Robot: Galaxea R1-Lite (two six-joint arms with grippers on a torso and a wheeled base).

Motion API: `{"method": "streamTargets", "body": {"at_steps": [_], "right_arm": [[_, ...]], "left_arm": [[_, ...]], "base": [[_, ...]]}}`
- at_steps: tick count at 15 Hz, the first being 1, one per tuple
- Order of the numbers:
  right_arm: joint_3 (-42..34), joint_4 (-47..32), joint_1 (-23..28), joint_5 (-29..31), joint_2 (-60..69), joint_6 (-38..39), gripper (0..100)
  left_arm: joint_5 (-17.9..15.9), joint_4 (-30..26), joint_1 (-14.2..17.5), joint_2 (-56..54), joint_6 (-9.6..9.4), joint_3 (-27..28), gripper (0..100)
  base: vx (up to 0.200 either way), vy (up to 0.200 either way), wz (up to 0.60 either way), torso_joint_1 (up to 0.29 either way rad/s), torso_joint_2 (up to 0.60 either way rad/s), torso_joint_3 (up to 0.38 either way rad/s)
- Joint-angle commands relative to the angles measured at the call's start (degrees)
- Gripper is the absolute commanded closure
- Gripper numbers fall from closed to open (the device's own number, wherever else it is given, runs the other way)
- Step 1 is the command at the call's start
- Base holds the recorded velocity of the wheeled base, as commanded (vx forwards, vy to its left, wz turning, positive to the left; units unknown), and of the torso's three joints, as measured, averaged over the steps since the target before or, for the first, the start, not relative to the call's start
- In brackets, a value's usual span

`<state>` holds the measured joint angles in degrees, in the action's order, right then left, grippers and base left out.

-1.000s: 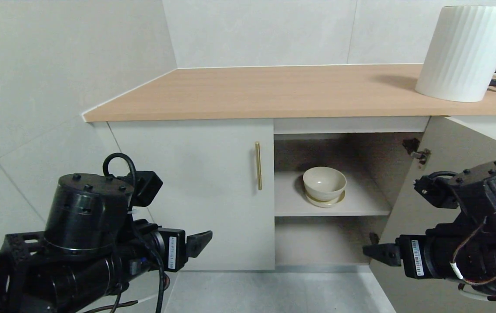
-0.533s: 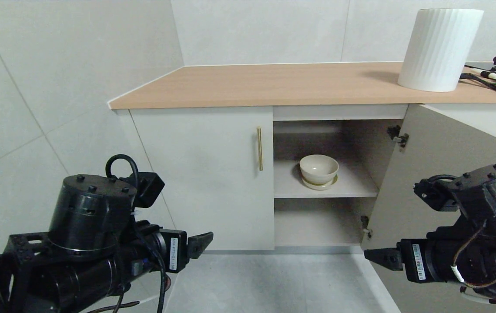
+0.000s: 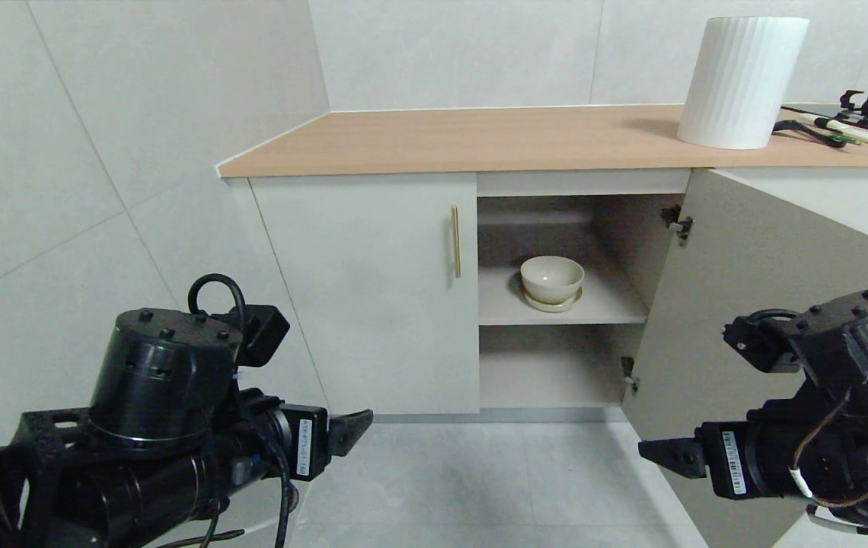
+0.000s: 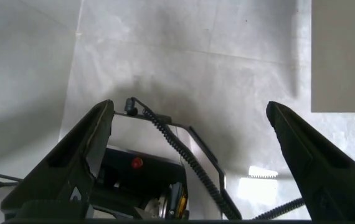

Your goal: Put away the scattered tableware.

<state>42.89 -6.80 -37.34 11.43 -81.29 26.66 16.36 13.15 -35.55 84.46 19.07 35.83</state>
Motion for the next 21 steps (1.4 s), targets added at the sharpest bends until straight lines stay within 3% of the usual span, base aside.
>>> {"method": "streamTargets", "body": {"at_steps": [1,7,9,19,21], "right_arm": [[-0.08,-0.05,-0.1,0.17,-0.1,-0.21,0],[-0.26,-0.32,-0.1,0.78,1.39,-0.91,0],[0.18,-4.71,-0.01,0.69,3.15,-2.93,0],[5.63,-23.96,2.62,0.87,9.48,-7.85,0],[7.74,-28.88,6.49,0.96,10.27,-10.14,0]], "left_arm": [[-0.01,0.03,-0.05,0.18,0.01,-0.06,0],[-0.01,0.21,-0.05,0.62,0.01,-0.06,0],[-0.01,0.21,-0.14,0.89,0.01,0.03,0],[-0.01,0.21,-0.05,0.89,0.01,-0.06,0],[-0.01,0.12,-0.05,0.89,0.01,-0.06,0]], "base": [[0.0,0.0,0.0,0.0,0.0,0.0],[0.0,0.0,0.0,0.0,0.0,0.0],[0.0,0.0,0.0,0.0,0.0,0.0],[0.0,-0.2,0.0,0.002,0.0,0.004],[0.0,-0.2,0.0,0.005,0.0,0.005]]}}
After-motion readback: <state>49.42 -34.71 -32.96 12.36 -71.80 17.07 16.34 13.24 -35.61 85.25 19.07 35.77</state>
